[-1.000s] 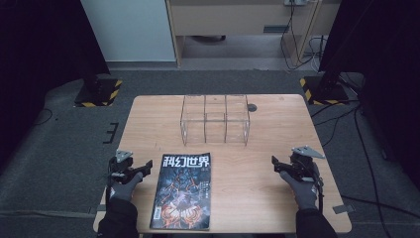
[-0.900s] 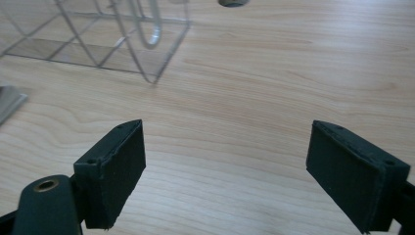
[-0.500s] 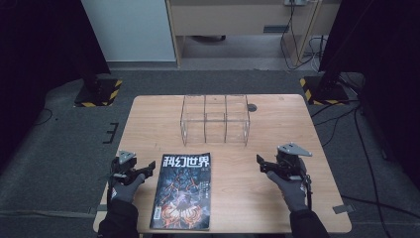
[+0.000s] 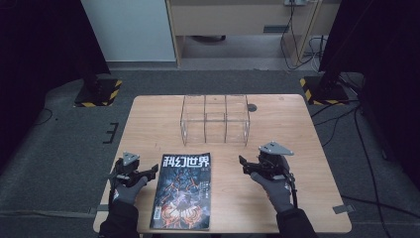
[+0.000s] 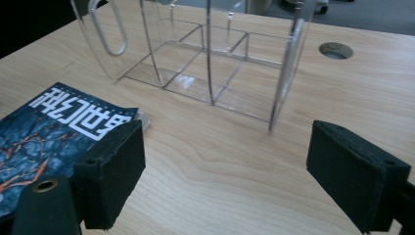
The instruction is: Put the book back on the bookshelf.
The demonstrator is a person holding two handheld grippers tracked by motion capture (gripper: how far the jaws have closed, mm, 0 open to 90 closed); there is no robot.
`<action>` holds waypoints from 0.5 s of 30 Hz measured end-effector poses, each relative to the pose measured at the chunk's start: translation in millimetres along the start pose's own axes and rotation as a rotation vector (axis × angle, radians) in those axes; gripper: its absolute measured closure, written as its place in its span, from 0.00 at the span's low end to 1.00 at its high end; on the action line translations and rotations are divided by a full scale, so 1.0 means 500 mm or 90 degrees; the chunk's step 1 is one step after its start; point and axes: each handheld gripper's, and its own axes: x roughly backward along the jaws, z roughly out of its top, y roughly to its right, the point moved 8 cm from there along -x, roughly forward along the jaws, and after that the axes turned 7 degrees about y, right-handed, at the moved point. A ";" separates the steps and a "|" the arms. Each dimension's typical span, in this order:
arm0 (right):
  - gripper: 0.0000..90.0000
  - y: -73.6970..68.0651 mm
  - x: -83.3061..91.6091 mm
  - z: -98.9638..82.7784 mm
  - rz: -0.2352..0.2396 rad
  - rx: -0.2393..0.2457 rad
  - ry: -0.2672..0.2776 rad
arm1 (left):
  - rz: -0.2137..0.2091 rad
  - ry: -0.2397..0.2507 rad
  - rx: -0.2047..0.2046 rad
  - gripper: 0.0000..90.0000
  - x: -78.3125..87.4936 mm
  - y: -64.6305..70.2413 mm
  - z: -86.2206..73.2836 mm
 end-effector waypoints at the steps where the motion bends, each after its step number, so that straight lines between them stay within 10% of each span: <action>1: 0.16 -0.007 -0.002 0.002 0.005 0.003 0.002 | 0.001 -0.001 0.000 0.21 0.000 0.000 -0.001; 15: 0.17 -0.069 -0.032 0.017 0.039 0.004 0.007 | -0.008 -0.013 -0.008 0.21 -0.001 0.013 -0.008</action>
